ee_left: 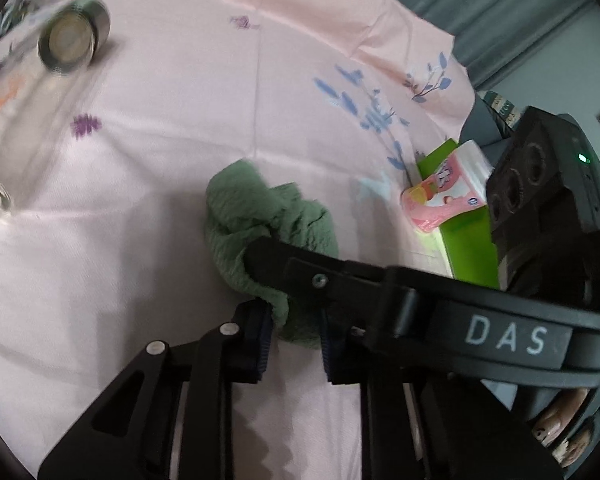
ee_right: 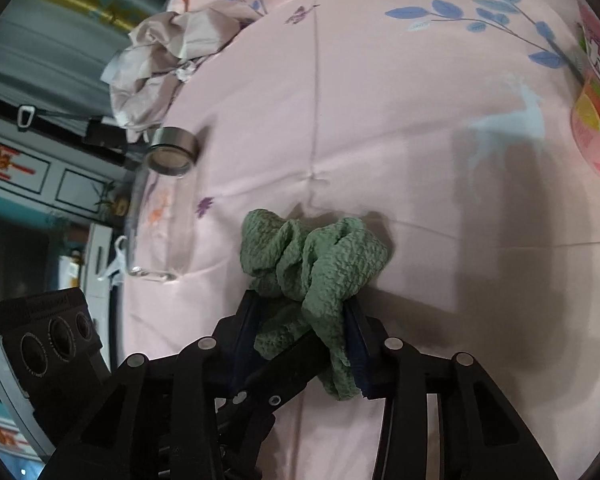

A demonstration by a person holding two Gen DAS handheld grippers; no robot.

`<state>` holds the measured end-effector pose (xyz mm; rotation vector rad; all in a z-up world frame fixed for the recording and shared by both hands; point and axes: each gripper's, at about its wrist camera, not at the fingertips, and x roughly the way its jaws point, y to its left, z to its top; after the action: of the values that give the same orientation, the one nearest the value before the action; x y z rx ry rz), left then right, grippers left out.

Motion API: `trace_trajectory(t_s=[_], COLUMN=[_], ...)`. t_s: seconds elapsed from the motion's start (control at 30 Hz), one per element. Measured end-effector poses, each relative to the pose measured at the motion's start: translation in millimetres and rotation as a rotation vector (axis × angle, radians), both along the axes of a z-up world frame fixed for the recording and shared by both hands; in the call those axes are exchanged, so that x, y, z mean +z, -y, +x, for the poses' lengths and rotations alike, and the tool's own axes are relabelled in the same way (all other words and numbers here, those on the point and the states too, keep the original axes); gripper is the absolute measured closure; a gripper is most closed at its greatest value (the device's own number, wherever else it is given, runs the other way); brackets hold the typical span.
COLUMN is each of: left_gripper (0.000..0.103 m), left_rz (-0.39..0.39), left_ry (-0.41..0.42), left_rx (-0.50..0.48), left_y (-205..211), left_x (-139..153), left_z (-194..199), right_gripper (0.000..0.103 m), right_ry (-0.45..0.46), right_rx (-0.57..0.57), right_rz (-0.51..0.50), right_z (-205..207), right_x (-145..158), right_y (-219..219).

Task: Organize soft objects
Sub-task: 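Lift the green knit cloth and carry it over the green box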

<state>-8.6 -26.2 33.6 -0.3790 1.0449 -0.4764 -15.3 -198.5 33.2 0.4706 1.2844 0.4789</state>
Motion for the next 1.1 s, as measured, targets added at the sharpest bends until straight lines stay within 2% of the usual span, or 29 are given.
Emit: trace_trajectory(t_s=[0.07,0.27,0.77,1.1], left_gripper=[0.087,0.087,0.087,0.087], left_rz=[0.003,-0.008,-0.025,-0.022], left_ry=[0.048,0.174,0.32,0.423], left_rx=[-0.004,-0.019,-0.029,-0.083], left_y=[0,-2,-8,16], left_x=[10,37,78,114], left_z=[-4,-18,-45,-60], right_gripper=[0.059,0.059,0.059,0.059], right_ry=[0.01,0.142,0.304,0.411], right_rx=[0.004,0.025,0.035,-0.004], right_rz=[0.02,0.014,-0.004,-0.004], right_z=[-2,-18,-45,-66], right_x=[5,43,97,137], right_y=[1,-3,-8,15])
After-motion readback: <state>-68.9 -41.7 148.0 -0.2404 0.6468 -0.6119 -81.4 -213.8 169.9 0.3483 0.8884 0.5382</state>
